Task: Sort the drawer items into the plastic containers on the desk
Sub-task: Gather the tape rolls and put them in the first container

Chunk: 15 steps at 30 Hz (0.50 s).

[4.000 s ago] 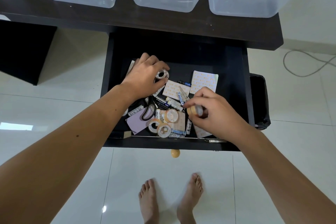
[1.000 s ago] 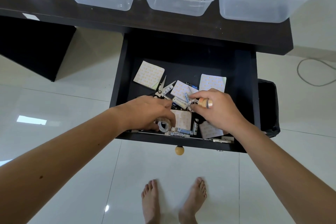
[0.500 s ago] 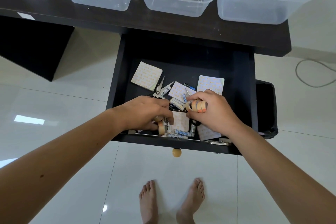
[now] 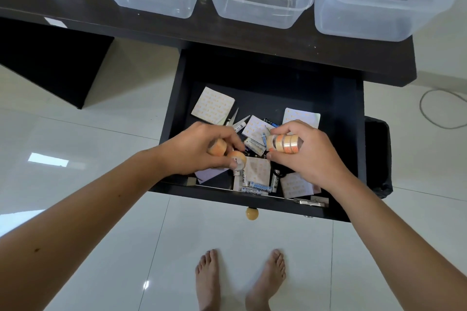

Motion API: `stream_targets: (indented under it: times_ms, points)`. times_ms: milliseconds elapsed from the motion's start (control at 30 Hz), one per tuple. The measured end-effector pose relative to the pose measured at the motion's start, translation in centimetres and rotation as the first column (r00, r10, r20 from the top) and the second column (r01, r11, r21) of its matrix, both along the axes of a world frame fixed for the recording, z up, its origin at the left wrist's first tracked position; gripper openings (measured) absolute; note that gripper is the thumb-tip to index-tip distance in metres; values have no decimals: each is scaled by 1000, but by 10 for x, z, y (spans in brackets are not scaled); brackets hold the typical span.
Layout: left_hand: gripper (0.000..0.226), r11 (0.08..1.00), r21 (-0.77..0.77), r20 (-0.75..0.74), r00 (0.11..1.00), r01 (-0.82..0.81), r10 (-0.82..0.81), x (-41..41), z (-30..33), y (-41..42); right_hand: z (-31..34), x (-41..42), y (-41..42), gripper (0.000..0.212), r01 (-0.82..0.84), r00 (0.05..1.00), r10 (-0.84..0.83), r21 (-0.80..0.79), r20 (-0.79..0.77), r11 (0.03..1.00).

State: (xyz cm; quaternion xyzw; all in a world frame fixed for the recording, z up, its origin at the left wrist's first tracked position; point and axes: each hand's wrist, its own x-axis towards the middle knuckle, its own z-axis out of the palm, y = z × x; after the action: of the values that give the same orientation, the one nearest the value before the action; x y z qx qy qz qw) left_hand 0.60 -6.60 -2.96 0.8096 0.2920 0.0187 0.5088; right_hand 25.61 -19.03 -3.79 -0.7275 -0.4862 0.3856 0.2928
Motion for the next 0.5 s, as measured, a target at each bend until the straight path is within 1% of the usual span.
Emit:
stream_targets:
  times_ms: [67,167,233,333,400,500]
  points:
    - [36,997,-43,80,994,-70,73,-9,11,3,6,-6,4,48,-72,997,72,0,-33,997]
    - [29,974,-66,186,957,-215,224,-27,25,11,9,-18,17,38,-170,985,171,32,-25,985]
    - [25,933,-155,230,906,-325,354,-41,32,17,10,-29,27,33,-207,978,208,36,-8,978]
    - [18,838,-342,315,788,-425,529,-60,39,23,10,-49,41,29,-232,972,233,45,-25,972]
    - [13,772,-430,311,726,-468,614,-71,40,24,7,-64,51,26,-260,965,260,52,-3,964]
    - [12,702,-512,281,676,-495,681,-83,39,23,-1,-88,65,24,-333,942,330,44,63,942]
